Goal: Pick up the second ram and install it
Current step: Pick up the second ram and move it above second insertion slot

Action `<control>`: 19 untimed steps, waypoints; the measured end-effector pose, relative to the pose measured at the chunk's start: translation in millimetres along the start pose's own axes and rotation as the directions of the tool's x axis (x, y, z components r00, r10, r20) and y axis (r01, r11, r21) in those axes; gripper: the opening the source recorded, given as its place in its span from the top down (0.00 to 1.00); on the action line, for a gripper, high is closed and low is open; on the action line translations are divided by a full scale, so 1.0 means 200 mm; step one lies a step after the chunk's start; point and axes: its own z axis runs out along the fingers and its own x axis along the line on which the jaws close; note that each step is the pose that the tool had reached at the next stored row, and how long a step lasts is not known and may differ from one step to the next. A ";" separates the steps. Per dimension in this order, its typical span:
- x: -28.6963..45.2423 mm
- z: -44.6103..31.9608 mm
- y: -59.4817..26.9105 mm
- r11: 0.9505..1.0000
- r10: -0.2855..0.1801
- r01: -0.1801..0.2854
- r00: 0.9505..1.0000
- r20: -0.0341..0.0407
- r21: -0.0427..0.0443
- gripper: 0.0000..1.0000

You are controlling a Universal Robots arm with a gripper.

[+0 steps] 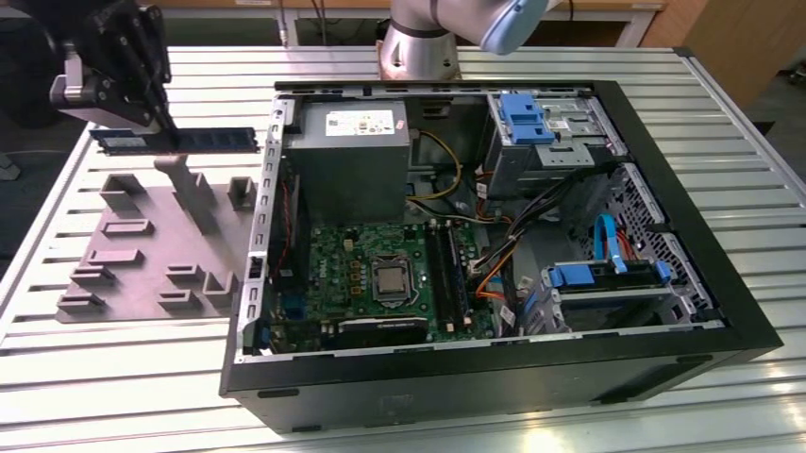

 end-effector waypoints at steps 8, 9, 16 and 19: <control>-0.004 0.003 -0.113 1.000 0.000 0.000 1.000 0.000 0.000 0.86; -0.005 0.004 -0.129 1.000 0.000 0.000 1.000 0.000 0.000 0.86; -0.008 0.006 -0.225 1.000 0.000 0.000 1.000 0.000 0.000 0.86; -0.010 0.007 -0.261 1.000 0.000 0.000 1.000 0.000 0.000 0.86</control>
